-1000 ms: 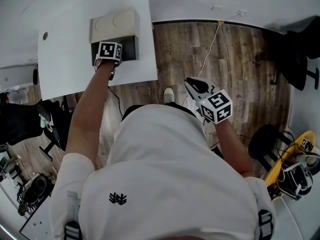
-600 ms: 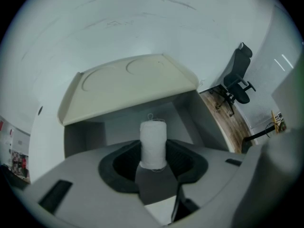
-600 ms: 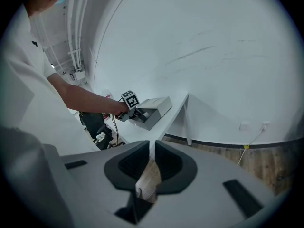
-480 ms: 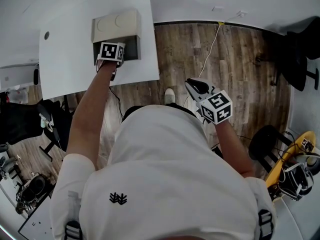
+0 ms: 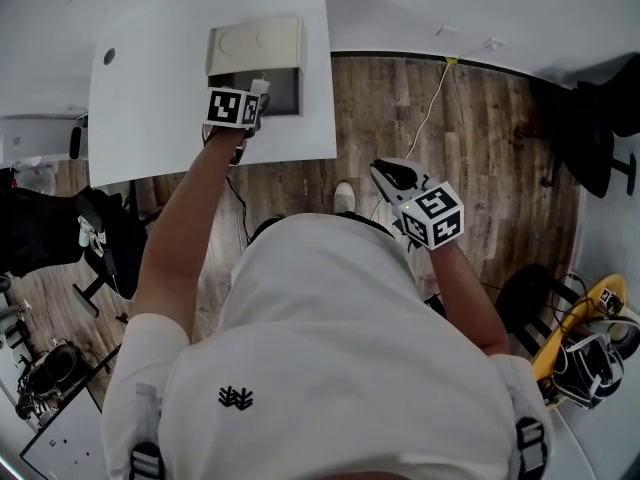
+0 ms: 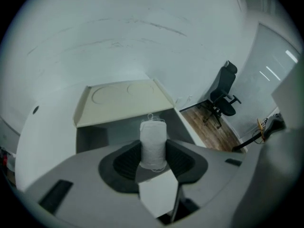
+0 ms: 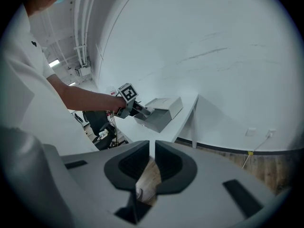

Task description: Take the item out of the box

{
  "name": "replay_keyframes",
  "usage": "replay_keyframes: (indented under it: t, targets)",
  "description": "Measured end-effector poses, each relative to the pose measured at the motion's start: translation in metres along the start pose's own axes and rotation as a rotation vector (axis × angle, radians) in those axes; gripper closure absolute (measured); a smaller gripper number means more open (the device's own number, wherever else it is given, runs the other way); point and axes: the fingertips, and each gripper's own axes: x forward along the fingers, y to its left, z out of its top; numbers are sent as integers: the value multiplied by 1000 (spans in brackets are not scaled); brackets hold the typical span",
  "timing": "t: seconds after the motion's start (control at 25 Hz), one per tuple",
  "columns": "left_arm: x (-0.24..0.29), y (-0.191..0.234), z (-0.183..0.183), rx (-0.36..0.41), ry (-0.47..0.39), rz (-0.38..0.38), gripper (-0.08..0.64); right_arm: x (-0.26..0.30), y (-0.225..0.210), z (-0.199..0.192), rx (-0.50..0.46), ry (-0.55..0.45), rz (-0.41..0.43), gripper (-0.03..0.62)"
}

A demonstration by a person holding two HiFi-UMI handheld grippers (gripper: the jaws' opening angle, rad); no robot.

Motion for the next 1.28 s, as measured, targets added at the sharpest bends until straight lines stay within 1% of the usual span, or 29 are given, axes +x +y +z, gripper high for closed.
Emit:
replay_keyframes:
  t: [0.36, 0.64, 0.8, 1.0, 1.16, 1.28]
  targets:
    - [-57, -13, -8, -7, -158, -124, 393, 22, 40, 5, -27, 13, 4, 555]
    - [-111, -24, -18, 25, -256, -196, 394, 39, 70, 5, -47, 29, 5, 555]
    - [-145, -28, -30, 33, -318, -241, 394, 48, 91, 9, -64, 26, -8, 558]
    - [-185, -33, -43, 9, -395, -301, 394, 55, 109, 8, -59, 19, -27, 565]
    - [-214, -37, -62, 10, -433, -341, 394, 61, 128, 6, -70, 22, -31, 571]
    - [-235, -41, -78, 37, -444, -368, 394, 65, 141, 6, -74, 18, -37, 575]
